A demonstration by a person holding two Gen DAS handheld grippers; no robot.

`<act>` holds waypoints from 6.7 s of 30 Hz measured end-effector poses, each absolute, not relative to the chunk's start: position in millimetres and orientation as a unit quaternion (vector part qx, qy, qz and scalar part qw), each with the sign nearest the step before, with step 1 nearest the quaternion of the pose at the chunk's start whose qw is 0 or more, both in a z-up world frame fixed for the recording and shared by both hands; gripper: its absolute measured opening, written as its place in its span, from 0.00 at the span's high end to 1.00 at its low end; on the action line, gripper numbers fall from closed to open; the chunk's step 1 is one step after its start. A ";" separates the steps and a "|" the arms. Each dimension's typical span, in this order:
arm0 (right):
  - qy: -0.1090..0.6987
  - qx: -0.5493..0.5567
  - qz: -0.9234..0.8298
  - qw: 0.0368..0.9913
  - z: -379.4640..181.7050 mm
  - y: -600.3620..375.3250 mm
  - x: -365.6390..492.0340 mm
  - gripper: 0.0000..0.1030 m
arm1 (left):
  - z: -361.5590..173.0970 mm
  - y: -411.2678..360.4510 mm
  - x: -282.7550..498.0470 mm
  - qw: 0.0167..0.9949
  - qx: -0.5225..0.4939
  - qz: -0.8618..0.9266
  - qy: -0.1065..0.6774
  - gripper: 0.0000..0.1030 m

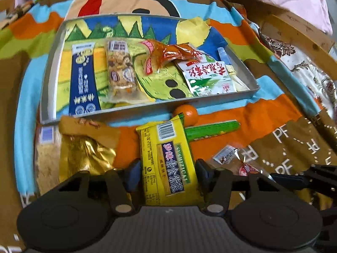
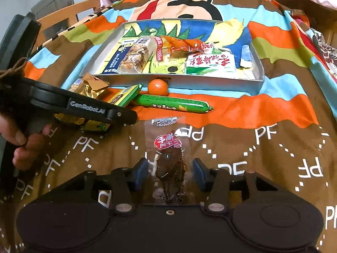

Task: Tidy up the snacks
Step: 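Close left tool on the yellow snack pack while right tool closes on the jerky bag, then lift and carry the yellow pack and jerky bag over the metal tray, then lower both snacks into the tray and open both tools, then lift both open tools up away from the metal tray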

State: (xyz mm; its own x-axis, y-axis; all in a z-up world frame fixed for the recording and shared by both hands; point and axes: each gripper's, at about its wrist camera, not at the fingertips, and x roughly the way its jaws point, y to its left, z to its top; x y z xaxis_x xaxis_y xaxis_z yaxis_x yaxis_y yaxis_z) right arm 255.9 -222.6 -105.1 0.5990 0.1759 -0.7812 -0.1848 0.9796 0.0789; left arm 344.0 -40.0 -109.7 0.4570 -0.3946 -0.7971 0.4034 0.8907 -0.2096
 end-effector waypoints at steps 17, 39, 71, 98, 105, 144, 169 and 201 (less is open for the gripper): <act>0.405 -0.038 0.111 0.907 -100.6 -215.1 248.5 0.53 | -107.8 -37.1 330.3 0.854 -0.030 -0.208 0.476 0.48; 0.167 -0.207 0.064 0.962 -37.7 -204.6 182.3 0.54 | -13.2 -45.2 246.1 0.941 0.035 -0.143 0.305 0.48; 0.065 -0.166 0.033 0.983 -2.7 -202.8 362.5 0.54 | 11.9 -15.3 380.3 0.987 -0.021 -0.063 0.144 0.48; 0.228 -0.117 0.065 0.964 -91.9 -169.6 495.7 0.54 | -93.8 -11.5 476.5 0.952 -0.025 -0.095 0.290 0.48; 0.247 -0.121 0.074 0.958 -101.2 -166.7 497.5 0.53 | -94.5 -8.2 479.8 0.949 -0.038 -0.094 0.298 0.47; 0.096 -0.010 0.052 0.994 35.2 -222.0 315.8 0.01 | 48.3 34.9 320.4 0.990 -0.091 -0.019 0.102 0.00; 0.140 -0.027 0.072 0.987 26.0 -239.6 156.6 0.01 | 19.6 18.2 164.5 0.982 -0.003 -0.027 0.189 0.00; 0.318 0.001 0.117 0.941 -17.3 -246.0 129.1 0.01 | -6.8 -9.5 138.9 0.938 0.050 -0.065 0.336 0.00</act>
